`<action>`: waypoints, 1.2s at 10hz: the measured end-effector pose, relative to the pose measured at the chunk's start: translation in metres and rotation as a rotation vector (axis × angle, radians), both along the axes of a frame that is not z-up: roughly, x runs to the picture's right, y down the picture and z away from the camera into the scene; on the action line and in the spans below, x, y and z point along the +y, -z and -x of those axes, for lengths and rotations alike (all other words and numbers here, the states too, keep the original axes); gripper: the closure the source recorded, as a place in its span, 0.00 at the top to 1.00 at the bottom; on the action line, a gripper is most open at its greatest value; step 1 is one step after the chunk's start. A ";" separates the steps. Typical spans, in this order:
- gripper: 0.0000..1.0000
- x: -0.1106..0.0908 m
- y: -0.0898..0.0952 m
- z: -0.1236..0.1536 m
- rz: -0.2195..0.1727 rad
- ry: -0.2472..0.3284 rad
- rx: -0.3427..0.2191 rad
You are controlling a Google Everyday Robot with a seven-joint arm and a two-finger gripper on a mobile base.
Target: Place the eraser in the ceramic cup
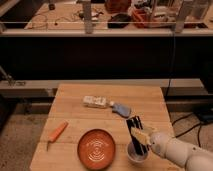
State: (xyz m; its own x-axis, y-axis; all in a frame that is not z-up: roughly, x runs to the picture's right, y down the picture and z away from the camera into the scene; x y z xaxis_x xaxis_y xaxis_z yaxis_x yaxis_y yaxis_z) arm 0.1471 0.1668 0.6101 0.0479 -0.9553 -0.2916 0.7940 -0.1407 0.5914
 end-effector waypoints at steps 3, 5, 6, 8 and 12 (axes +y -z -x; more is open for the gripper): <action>0.27 0.003 -0.002 -0.001 0.003 -0.001 0.001; 0.46 0.005 -0.002 0.000 0.003 0.005 0.000; 0.56 0.005 -0.002 0.000 0.002 0.008 -0.002; 0.75 0.006 -0.003 0.000 0.006 0.002 -0.001; 0.80 0.006 -0.003 0.000 0.009 -0.005 -0.009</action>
